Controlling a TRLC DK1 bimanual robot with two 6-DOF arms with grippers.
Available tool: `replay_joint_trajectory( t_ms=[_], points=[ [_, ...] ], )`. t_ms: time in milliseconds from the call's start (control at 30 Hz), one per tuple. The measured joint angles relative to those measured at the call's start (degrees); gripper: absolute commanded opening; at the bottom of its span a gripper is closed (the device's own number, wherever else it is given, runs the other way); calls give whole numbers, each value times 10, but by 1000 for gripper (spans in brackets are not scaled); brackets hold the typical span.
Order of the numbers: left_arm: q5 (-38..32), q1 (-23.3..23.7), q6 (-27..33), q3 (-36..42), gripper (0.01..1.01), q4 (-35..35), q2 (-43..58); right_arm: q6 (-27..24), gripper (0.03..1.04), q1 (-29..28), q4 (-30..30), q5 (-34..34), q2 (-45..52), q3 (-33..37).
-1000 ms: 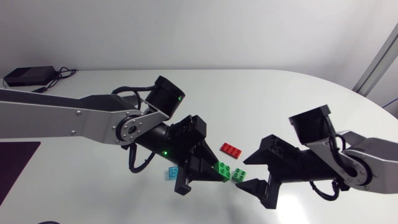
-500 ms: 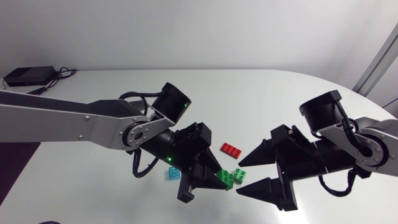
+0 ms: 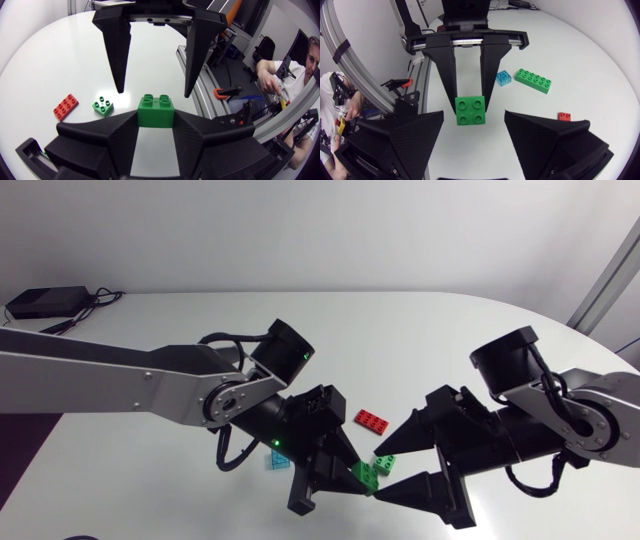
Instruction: Separate the duplo bricks
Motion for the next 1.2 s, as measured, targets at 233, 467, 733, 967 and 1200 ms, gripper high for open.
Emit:
replay_joint_trajectory(
  t_ms=[233,467,733,967,1200],
  points=[
    [2,0,0,0,295,-6,3,-3,813,13,1,0,1,0],
    [3,0,0,0,295,-6,3,-9,759,14,9,1,7,-3],
    [3,0,0,0,295,-6,3,-8,757,28,14,22,7,-9],
    [3,0,2,0,295,-6,3,-7,698,32,15,26,7,-18],
    [3,0,2,0,295,-6,3,-3,607,35,28,28,7,-18]
  ],
)
